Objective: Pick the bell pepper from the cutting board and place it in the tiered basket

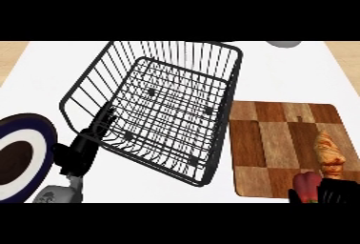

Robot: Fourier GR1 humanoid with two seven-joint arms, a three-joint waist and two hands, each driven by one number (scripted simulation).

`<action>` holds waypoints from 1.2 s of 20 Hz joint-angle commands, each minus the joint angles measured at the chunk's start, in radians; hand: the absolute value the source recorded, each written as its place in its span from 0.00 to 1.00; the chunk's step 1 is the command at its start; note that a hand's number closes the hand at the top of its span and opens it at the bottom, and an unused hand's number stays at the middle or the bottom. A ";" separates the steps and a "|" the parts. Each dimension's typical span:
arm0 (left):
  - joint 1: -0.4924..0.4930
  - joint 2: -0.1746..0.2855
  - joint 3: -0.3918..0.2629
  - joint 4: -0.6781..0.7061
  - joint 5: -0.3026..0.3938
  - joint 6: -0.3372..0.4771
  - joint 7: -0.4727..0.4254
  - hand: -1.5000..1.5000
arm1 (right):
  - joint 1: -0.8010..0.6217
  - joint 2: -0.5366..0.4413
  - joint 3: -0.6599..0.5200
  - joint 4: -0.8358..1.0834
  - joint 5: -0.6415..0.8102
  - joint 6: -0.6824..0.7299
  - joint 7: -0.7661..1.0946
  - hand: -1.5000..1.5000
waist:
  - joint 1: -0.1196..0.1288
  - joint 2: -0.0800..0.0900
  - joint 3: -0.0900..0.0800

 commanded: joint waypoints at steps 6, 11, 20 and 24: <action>-0.019 -0.027 -0.026 0.020 -0.014 -0.024 -0.013 0.50 | -0.210 0.030 0.062 -0.301 -0.007 0.158 0.231 1.00 | 0.034 0.006 0.000; -0.045 -0.026 -0.024 -0.011 -0.016 -0.014 0.033 0.50 | -0.536 0.120 0.096 -0.231 0.011 0.257 0.471 1.00 | 0.052 0.004 -0.002; -0.095 -0.055 -0.016 0.079 -0.031 -0.017 -0.005 0.50 | -1.159 0.271 0.010 0.236 -0.019 0.284 0.701 1.00 | 0.058 0.011 -0.001; -0.080 -0.038 -0.011 0.052 -0.030 -0.032 0.011 0.50 | -1.286 0.273 -0.026 0.394 -0.079 0.254 0.701 1.00 | 0.053 0.009 0.001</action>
